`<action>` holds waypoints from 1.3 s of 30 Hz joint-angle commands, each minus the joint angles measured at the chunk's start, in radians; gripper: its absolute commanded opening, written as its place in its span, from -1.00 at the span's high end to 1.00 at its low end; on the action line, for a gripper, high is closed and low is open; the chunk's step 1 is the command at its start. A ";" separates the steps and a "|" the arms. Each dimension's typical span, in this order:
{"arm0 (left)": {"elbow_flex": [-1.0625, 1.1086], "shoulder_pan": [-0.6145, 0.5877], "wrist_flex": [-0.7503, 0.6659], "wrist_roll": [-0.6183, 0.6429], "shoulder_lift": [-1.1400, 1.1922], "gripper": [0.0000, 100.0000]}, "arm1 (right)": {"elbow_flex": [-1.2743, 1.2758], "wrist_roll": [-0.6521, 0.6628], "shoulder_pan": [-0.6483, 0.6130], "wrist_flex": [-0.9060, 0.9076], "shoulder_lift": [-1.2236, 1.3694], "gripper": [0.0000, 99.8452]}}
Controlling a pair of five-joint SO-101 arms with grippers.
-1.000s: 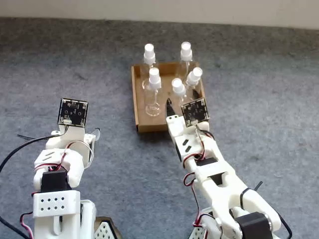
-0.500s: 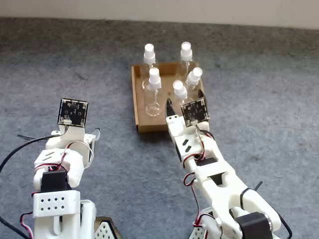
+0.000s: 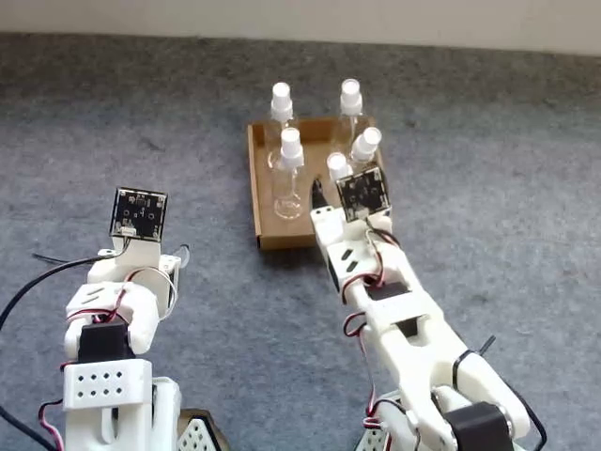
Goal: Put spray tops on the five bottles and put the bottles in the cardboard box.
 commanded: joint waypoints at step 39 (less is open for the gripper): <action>-0.024 -0.120 0.124 0.008 -0.489 0.58 | -0.101 0.132 -0.001 1.167 -1.300 0.44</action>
